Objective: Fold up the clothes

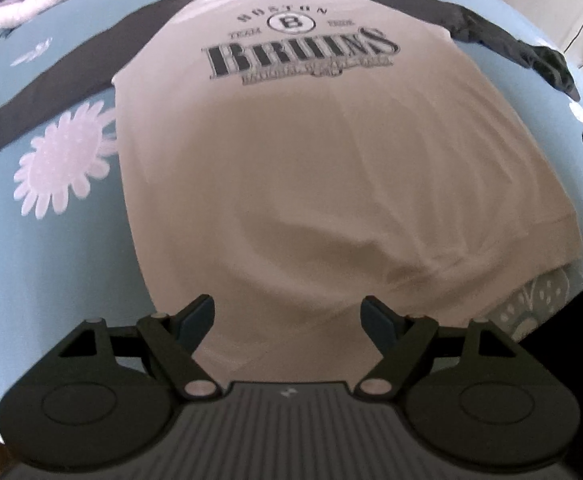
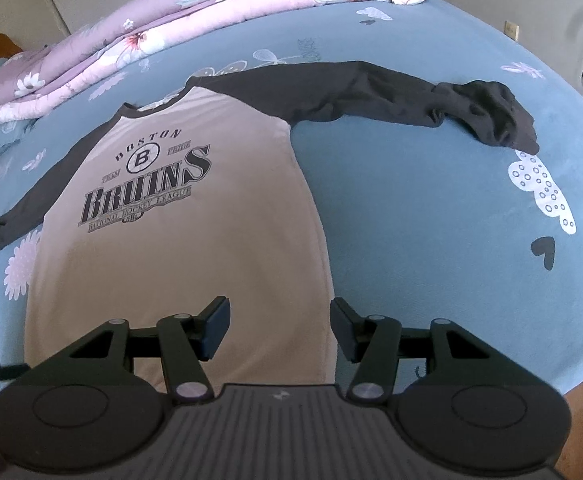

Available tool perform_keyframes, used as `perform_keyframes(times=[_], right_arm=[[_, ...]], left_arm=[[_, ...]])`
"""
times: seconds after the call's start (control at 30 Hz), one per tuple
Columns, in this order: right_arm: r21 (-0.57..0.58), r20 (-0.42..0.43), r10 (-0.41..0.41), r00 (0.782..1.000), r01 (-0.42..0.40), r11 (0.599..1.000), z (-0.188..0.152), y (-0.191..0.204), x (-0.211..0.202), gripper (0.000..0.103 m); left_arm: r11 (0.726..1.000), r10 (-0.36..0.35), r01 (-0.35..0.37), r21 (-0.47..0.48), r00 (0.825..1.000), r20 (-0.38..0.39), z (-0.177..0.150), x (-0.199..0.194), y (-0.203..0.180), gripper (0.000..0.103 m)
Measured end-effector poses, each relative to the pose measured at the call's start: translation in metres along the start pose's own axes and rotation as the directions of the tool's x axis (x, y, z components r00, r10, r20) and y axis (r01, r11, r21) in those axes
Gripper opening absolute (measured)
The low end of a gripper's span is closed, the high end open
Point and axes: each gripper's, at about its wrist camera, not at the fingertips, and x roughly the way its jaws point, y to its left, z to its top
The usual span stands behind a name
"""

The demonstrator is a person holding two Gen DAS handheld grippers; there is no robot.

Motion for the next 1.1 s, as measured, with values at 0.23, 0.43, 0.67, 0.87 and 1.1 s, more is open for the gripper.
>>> perform_keyframes(times=[0.23,0.43,0.67,0.87,1.1], right_arm=[[-0.017,-0.004,-0.010,1.000,0.010,1.000,0.001,0.003,-0.001,0.061],[-0.018,-0.013,0.065,0.998,-0.065,0.998,-0.001,-0.002,0.009,0.060],[-0.018,-0.121,0.222,0.967,-0.226,0.974,-0.012,0.017,0.043,0.060],[-0.068,-0.186,0.231,0.955,-0.247,0.967,-0.020,0.044,0.061,0.060],[-0.059,-0.207,0.238,0.949,-0.255,0.965,-0.023,0.042,0.067,0.060]], left_arm=[[0.998,0.002,0.002,-0.066,0.998,0.059,0.023,0.005,0.016,0.080],[0.987,0.004,0.010,-0.163,0.997,0.083,0.030,0.007,0.039,0.079],[0.973,-0.222,0.225,-0.050,0.973,0.061,0.012,0.002,0.008,0.079],[0.975,-0.217,0.218,0.035,0.976,-0.013,-0.015,0.015,-0.002,0.079],[0.980,-0.167,0.171,0.099,0.985,-0.049,-0.032,0.005,0.013,0.080]])
